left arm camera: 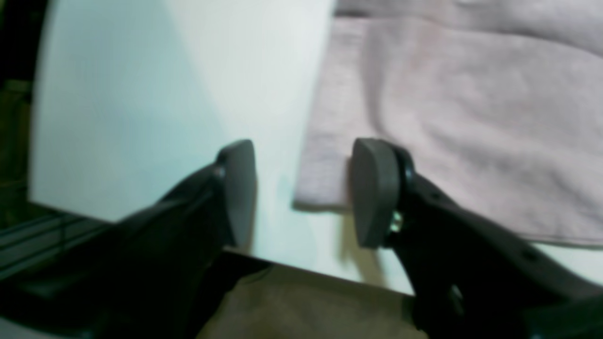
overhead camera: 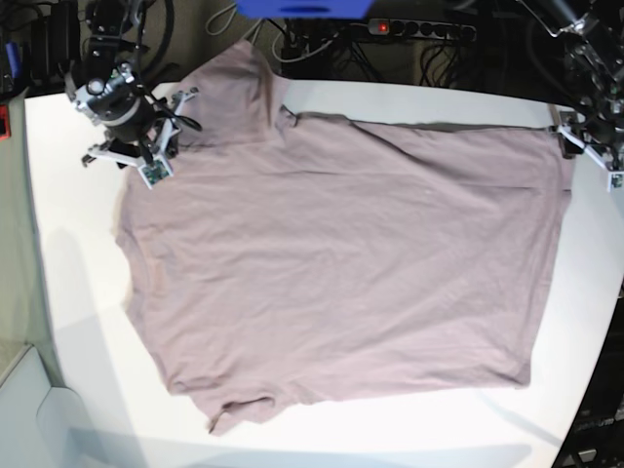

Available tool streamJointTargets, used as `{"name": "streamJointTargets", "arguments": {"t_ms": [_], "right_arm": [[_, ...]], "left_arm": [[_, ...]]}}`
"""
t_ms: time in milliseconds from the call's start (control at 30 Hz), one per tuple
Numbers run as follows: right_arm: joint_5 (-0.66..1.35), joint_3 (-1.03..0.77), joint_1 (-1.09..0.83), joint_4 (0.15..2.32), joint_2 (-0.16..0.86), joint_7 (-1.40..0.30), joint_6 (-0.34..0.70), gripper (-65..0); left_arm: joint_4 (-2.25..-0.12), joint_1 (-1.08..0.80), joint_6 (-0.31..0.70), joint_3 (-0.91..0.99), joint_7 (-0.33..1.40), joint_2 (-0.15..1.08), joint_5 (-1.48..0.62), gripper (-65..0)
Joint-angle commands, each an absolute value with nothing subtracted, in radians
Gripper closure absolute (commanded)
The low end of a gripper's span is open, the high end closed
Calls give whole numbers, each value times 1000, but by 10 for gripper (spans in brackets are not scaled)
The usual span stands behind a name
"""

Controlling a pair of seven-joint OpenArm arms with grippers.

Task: Layout the t-shirt on the table in an organized manner, then fold the t-shirt properly
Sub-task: 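Release the shirt and raise both grippers away from the fabric, then move both grippers to the shirt's shoulder corners and grasp the fabric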

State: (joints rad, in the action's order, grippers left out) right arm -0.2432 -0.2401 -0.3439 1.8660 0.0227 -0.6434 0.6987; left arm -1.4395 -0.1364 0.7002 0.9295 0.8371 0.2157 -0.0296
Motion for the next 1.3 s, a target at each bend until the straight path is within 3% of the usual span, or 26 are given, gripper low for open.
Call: {"name": "streamJointTargets", "arguments": {"t_ms": [0,400,467,567,600,700,833,1067,1267], "right_arm": [[-234,-243,-340,1885,30,-628,698,-206],[-236,-243,-338,1885,36,-628,698,-206],[-237,-243,-338,1886,36,-630,698,-206],[-234,-265,-366,1905,35,-631,698,-206],[-234,-275,-372,1919,30,-631,698,-206],[-234,-285,-410,1949,27,-631,698,-207],[-236,-286,-461,1979,-2,-645,698,-214],[-232,-265,-490,1995,-24,-788,698,-361],[-236,-268,-490,1998,-74,-802,698,-376]], "left_arm": [[-1445,-133,698,935,820,237,-38,-324],[-1333,-122,698,928,819,231,-38,-310],[-1307,-122,698,928,803,231,-39,-235],[-1279,-120,698,928,769,229,-36,-36],[-1273,-120,698,928,768,229,-35,0],[-1268,-120,698,928,759,229,-39,-24],[-1268,-120,698,928,759,229,-41,0],[-1268,-119,698,928,759,229,-41,-2],[-1267,-108,698,871,759,232,-33,-2]]}}
